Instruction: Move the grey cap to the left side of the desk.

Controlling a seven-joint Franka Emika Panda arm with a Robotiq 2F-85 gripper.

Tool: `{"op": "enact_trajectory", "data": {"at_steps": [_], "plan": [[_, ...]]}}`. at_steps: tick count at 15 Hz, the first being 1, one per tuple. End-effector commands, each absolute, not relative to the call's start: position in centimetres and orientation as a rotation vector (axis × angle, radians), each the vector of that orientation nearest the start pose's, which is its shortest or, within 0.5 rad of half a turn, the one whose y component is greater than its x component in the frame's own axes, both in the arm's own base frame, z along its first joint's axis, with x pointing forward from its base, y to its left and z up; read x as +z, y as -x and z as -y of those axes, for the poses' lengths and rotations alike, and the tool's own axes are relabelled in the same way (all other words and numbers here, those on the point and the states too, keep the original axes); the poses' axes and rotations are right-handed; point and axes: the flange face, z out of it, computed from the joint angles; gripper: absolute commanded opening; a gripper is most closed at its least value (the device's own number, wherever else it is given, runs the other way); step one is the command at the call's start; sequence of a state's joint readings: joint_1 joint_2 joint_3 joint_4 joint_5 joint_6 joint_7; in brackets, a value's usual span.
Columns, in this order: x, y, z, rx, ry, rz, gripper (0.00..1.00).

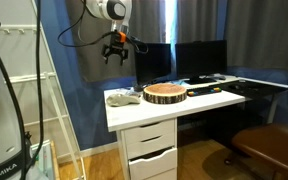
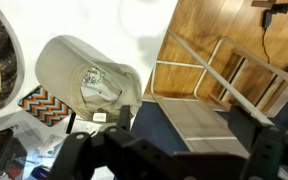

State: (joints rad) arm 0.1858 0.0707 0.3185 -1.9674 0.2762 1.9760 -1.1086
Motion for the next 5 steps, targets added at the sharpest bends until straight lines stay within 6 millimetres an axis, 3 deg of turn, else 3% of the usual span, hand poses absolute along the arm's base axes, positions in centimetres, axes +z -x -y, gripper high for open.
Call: {"op": "enact_trajectory", "data": {"at_steps": [1, 5], "plan": [[44.3, -48.3, -28.5, -0.042, 2.113, 1.947, 1.00], [43.6, -48.5, -28.5, -0.029, 2.106, 1.945, 1.00]]}}
